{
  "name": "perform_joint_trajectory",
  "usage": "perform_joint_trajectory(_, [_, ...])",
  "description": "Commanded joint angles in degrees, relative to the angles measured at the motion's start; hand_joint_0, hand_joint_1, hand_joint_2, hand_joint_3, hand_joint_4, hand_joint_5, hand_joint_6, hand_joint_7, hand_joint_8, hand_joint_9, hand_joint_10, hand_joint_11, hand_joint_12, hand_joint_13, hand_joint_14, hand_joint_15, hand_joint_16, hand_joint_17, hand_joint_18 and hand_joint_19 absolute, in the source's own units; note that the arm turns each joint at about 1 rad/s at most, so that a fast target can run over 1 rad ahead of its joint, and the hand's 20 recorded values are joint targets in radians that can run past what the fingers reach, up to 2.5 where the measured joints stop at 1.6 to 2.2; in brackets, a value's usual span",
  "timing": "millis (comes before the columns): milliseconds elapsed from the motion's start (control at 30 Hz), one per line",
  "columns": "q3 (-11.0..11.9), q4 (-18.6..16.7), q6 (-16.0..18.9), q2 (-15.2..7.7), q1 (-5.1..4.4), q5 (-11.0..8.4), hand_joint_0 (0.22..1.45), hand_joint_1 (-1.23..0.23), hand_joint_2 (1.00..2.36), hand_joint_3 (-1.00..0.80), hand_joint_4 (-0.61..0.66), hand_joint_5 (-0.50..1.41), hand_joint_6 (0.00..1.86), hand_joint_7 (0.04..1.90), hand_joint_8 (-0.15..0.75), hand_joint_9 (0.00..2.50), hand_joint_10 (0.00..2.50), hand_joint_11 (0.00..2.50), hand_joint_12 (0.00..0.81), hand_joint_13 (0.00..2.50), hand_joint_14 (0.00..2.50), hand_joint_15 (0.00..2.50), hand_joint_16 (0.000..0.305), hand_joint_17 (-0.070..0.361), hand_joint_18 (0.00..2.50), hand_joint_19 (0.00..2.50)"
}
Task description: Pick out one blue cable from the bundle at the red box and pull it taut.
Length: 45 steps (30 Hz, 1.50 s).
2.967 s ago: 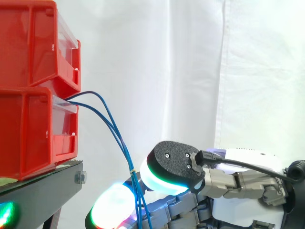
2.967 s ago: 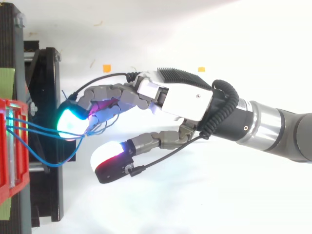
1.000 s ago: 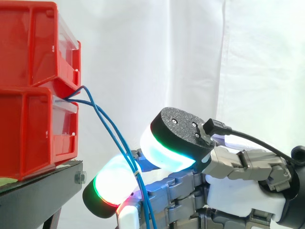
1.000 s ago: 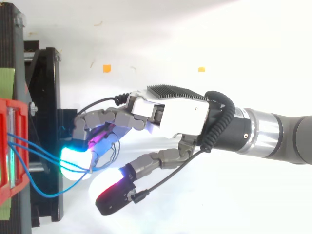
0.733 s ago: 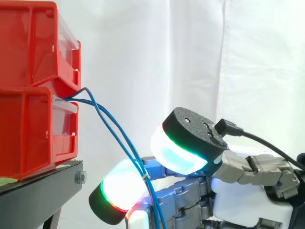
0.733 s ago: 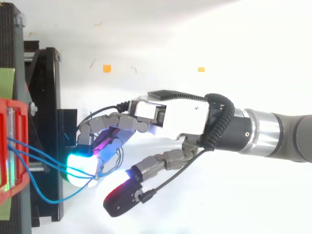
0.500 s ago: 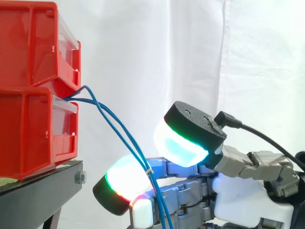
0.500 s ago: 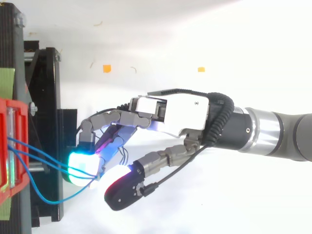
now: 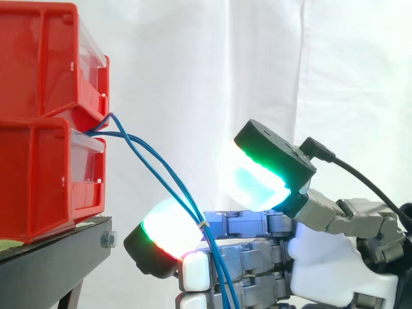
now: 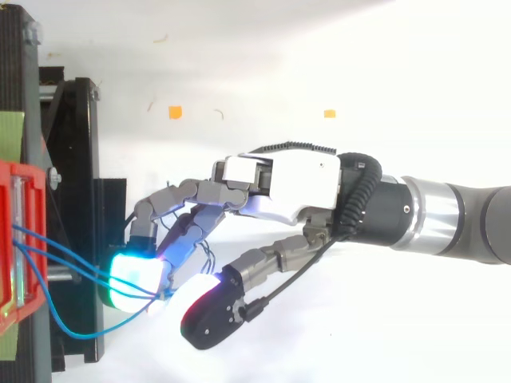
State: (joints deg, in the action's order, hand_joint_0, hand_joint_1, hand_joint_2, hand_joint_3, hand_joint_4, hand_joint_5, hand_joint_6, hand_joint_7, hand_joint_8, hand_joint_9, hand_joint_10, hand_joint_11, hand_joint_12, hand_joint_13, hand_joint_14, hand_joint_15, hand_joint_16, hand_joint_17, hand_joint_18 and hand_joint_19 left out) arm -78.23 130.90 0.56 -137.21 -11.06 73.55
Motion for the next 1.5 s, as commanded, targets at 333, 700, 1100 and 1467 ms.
perform_joint_trajectory(333, [-0.08, -2.41, 0.84, -3.5, 0.07, 0.54, 0.57, -0.7, 1.0, -0.5, 0.14, -0.15, 0.62, 1.0, 0.29, 0.97, 0.01, 0.51, 0.357, 0.95, 0.02, 0.48, 0.048, 0.107, 0.73, 0.54])
perform_joint_trajectory(700, [-0.08, -3.73, 0.23, -3.5, -0.01, 0.63, 0.57, -0.67, 1.0, -0.5, 0.14, -0.15, 0.62, 1.0, 0.298, 0.98, 0.02, 0.51, 0.358, 0.95, 0.02, 0.48, 0.048, 0.107, 0.73, 0.54])
perform_joint_trajectory(1100, [0.01, -6.45, -1.62, -3.5, -0.19, 1.5, 0.63, -0.65, 1.01, -0.35, 0.11, -0.16, 0.75, 0.82, 0.291, 0.99, 0.02, 0.52, 0.353, 0.97, 0.02, 0.49, 0.046, 0.104, 0.74, 0.54])
perform_joint_trajectory(1467, [0.01, -6.1, -1.53, -3.5, 0.07, 1.77, 0.61, -0.63, 1.01, -0.37, 0.13, -0.18, 0.89, 0.77, 0.3, 1.02, 0.02, 0.55, 0.356, 0.98, 0.02, 0.5, 0.047, 0.105, 0.75, 0.55])
